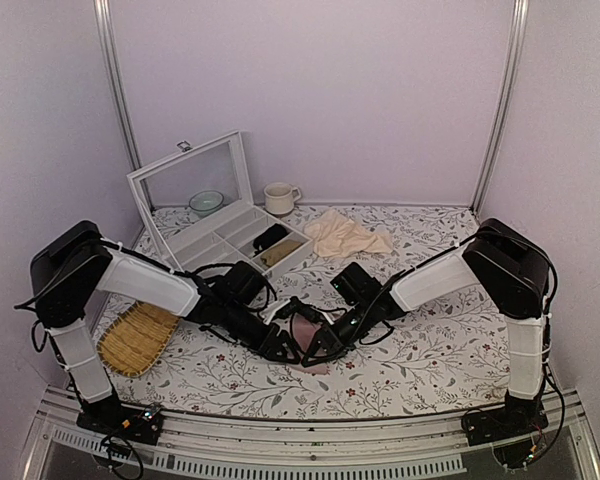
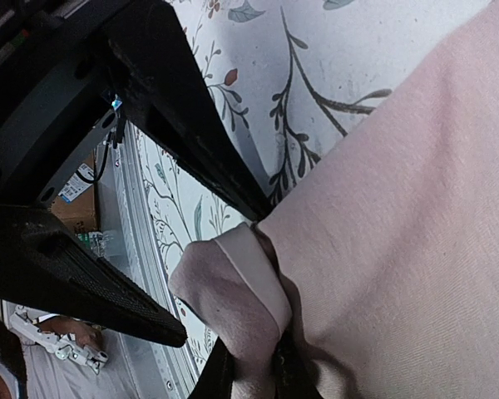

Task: Roll the underwear
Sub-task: Roll the underwear at the center of the board.

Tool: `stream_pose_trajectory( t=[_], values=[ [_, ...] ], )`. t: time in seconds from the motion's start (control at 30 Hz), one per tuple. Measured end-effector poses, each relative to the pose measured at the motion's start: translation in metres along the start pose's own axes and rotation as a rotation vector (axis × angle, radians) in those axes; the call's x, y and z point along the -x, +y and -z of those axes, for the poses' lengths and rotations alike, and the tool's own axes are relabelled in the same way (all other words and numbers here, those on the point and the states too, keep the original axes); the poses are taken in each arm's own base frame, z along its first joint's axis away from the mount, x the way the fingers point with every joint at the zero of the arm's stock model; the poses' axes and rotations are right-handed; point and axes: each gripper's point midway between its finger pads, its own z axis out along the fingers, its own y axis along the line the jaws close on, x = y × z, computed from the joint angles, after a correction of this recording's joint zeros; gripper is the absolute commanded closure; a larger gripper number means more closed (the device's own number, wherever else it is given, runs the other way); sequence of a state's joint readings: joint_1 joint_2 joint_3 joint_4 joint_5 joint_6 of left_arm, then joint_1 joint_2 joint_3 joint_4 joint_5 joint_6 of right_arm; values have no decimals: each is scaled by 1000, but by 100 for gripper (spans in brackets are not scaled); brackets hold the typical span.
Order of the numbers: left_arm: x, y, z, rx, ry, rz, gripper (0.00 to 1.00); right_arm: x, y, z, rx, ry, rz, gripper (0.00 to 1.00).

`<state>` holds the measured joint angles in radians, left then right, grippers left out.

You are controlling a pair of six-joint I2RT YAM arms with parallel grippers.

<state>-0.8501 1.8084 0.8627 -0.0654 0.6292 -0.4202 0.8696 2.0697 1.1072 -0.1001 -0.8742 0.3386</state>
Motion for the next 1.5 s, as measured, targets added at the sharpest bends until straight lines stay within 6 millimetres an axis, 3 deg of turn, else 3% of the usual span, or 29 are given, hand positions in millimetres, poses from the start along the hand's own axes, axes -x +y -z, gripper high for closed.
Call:
stream_pose_trajectory(
  t=[0.2, 0.37, 0.57, 0.7, 0.83, 1.03, 1.5],
  values=[
    [3, -1, -3, -5, -11, -10, 52, 0, 0, 0, 0, 0, -1, 100],
    [5, 1, -6, -4, -18, -9, 63, 0, 0, 0, -1, 1, -3, 100],
    [7, 3, -7, -2, -24, -7, 89, -1, -1, 1, -2, 3, -15, 100],
    [7, 2, -8, -7, -23, -6, 100, -1, -1, 1, -2, 3, -16, 100],
    [7, 2, -8, -6, -21, -3, 100, -1, -1, 1, -3, 3, -17, 100],
    [8, 2, -9, -2, -14, 3, 100, -2, -3, 2, -4, 0, -22, 77],
    [20, 1, -12, 7, -31, -15, 100, -2, -5, 27, -194, -96, 61, 59]
  ],
)
